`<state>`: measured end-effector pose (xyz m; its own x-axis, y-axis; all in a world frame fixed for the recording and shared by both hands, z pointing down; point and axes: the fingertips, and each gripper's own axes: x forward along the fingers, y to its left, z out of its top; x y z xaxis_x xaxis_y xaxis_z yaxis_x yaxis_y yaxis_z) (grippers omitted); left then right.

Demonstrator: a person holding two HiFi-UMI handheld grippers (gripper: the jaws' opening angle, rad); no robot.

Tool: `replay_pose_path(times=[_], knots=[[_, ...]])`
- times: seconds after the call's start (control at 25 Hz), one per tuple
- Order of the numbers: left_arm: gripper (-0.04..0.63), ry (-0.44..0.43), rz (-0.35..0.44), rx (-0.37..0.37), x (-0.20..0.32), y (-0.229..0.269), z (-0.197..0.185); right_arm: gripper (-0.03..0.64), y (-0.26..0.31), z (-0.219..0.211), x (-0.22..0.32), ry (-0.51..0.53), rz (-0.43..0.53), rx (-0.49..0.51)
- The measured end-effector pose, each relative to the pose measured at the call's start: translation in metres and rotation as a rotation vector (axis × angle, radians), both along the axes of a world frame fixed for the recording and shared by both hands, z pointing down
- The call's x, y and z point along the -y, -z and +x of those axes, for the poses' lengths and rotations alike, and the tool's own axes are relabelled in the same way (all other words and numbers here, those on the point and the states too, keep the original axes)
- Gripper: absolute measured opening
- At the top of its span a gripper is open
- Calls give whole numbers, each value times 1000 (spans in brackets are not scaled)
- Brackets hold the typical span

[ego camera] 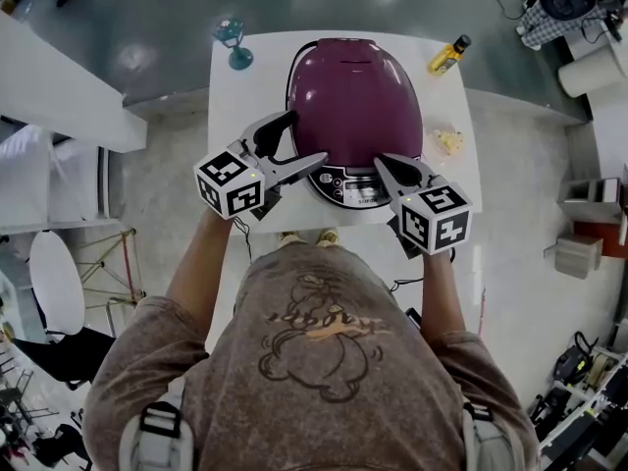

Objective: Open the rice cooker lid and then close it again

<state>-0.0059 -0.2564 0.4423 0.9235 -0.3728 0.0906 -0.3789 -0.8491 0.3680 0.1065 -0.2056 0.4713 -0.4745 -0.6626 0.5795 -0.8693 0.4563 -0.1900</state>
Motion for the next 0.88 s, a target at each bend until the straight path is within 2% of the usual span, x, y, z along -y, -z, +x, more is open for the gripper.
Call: replay_pose_path(times=[0.52, 0.88], knots=[[414, -21, -14, -23, 2, 4, -2, 0, 0, -3, 0, 4, -109, -29], [414, -52, -33, -35, 0, 7, -1, 2, 3, 0, -2, -49, -48, -86]])
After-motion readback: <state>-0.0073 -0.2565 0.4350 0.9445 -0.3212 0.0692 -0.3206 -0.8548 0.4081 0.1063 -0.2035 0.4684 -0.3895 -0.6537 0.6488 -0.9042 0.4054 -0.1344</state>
